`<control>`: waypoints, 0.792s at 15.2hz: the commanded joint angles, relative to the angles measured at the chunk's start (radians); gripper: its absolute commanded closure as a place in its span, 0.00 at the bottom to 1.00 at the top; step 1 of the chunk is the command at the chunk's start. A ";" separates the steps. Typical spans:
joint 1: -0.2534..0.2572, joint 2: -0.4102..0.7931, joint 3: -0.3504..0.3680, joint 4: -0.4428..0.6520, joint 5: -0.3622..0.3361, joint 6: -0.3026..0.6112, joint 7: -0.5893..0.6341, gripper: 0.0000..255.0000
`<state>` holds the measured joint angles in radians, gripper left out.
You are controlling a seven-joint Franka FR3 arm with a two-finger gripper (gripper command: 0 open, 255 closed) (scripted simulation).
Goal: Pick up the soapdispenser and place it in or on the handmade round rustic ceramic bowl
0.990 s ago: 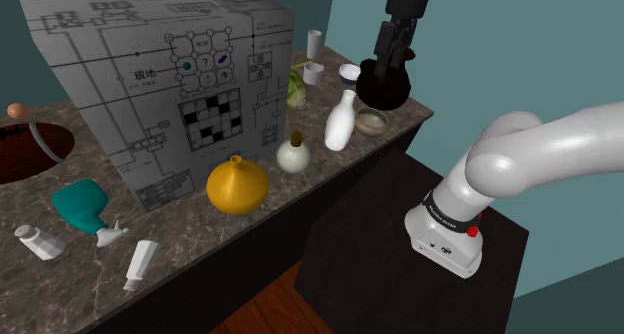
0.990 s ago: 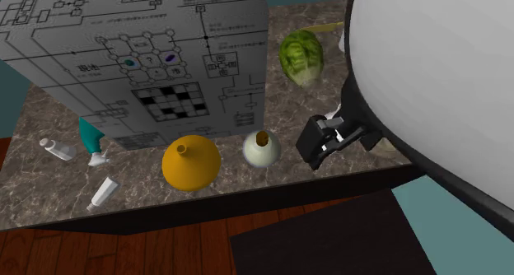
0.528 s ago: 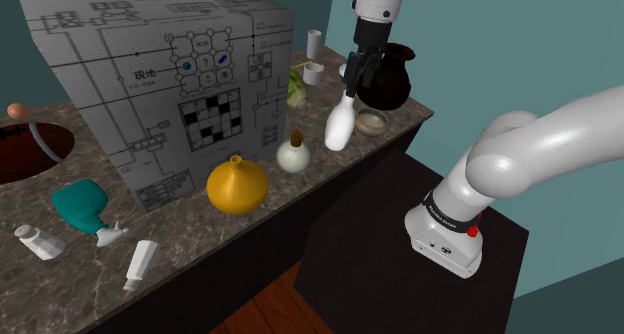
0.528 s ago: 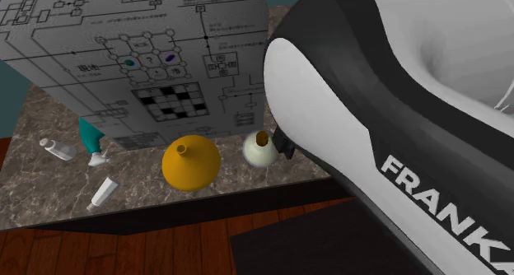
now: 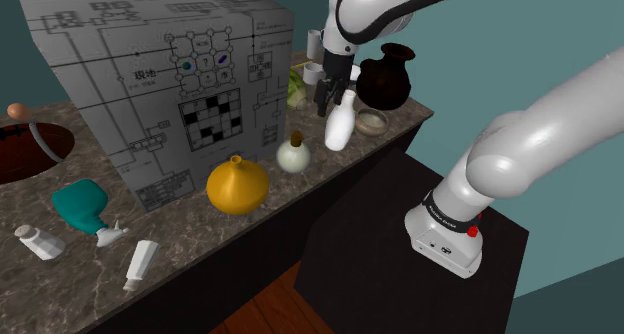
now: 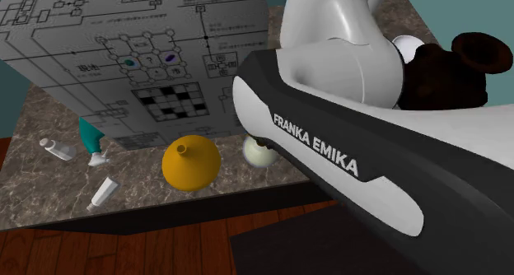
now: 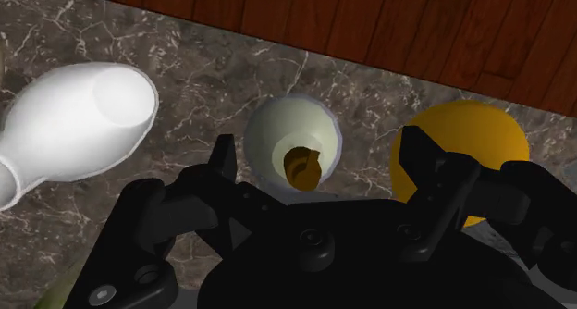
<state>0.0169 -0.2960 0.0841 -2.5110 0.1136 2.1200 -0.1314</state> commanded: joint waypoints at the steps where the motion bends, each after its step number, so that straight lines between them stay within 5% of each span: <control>1: 0.005 0.071 0.009 0.013 -0.002 0.066 0.001 0.00; 12: 0.020 0.456 0.031 0.156 -0.053 0.334 0.017 0.00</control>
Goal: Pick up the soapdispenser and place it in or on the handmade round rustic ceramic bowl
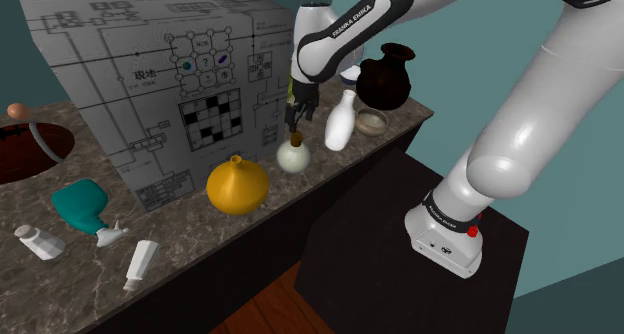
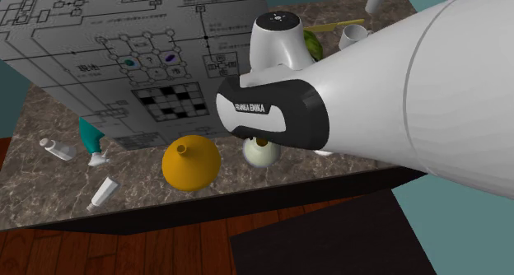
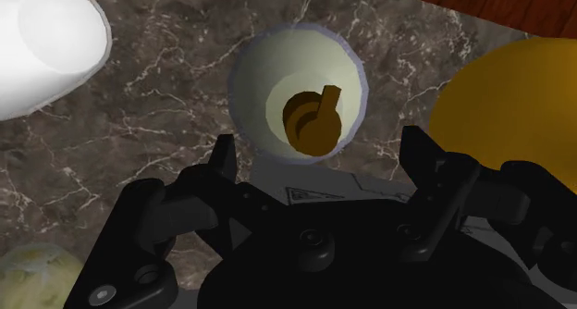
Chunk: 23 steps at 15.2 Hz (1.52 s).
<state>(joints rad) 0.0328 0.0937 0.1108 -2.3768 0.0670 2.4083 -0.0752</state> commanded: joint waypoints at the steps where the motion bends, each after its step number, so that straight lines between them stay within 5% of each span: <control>1: 0.004 0.077 0.005 0.019 -0.008 0.059 -0.039 0.00; 14: -0.016 0.141 0.027 0.009 -0.023 0.132 -0.028 0.00; 15: -0.018 0.155 0.024 0.017 -0.026 0.139 -0.030 1.00; 23: -0.025 0.171 0.018 0.030 -0.029 0.140 -0.043 1.00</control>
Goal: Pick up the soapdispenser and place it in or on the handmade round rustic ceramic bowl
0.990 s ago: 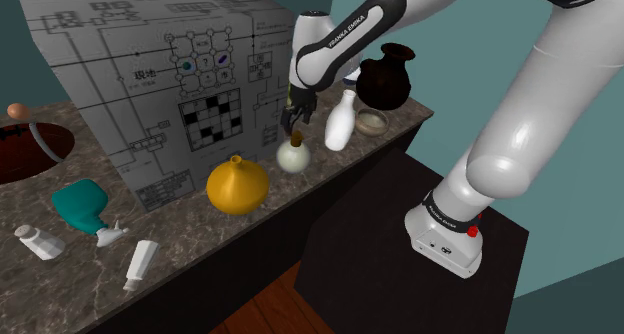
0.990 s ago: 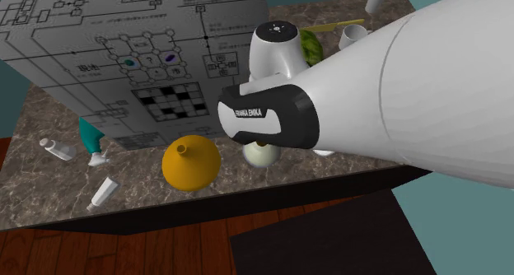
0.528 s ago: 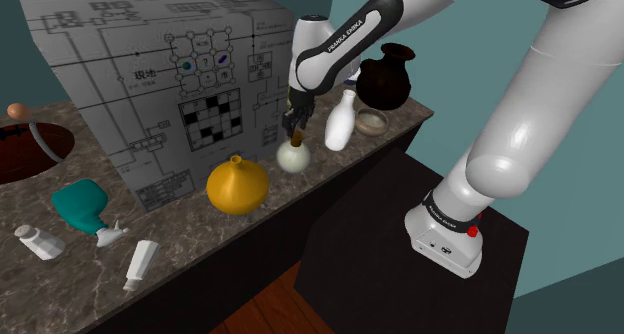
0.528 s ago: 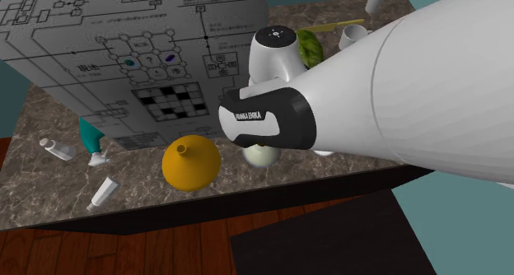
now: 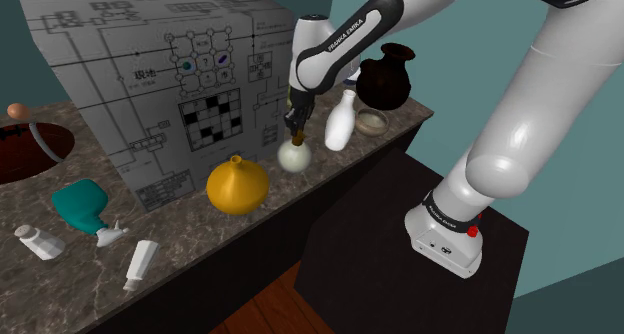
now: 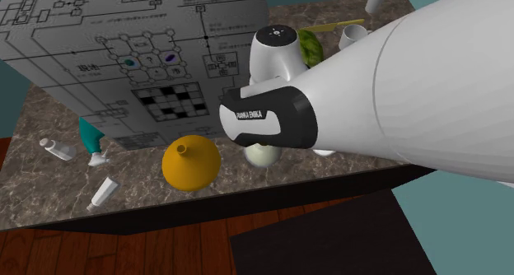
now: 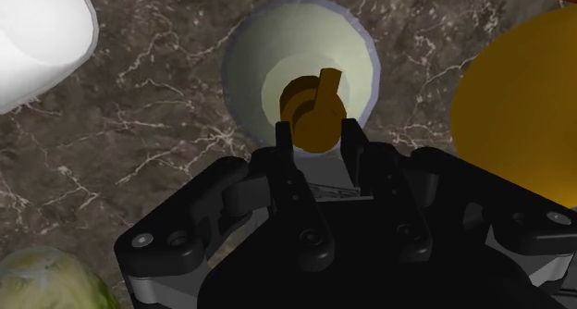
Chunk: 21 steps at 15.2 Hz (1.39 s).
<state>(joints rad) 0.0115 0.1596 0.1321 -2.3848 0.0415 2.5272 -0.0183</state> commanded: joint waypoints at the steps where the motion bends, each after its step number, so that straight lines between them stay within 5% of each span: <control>1: -0.001 0.075 0.012 0.017 0.000 0.013 -0.082 1.00; 21: -0.014 -0.143 0.024 0.064 0.030 -0.250 -0.094 1.00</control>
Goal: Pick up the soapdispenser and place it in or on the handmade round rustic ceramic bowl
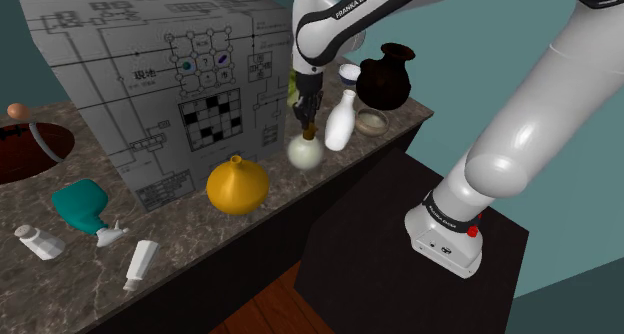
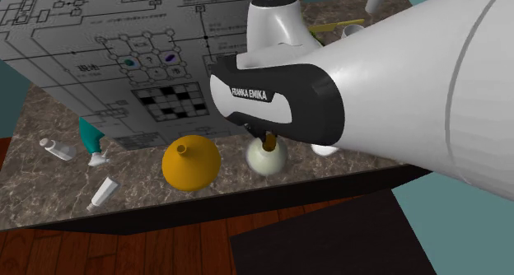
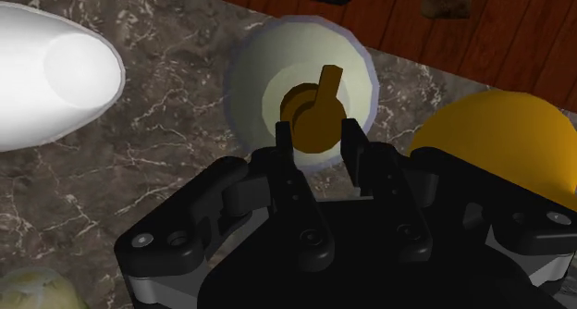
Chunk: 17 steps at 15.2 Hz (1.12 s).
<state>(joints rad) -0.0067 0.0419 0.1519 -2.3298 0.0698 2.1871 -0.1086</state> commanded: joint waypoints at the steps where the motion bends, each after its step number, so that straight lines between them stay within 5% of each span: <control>1: 0.004 -0.034 0.004 0.014 0.002 0.076 -0.004 1.00; 13: 0.003 -0.120 0.001 0.083 0.010 -0.079 -0.004 1.00; 17: -0.046 -0.166 -0.053 0.054 0.002 -0.101 -0.101 1.00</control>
<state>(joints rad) -0.0395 -0.1076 0.1138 -2.2699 0.0739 2.0733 -0.1846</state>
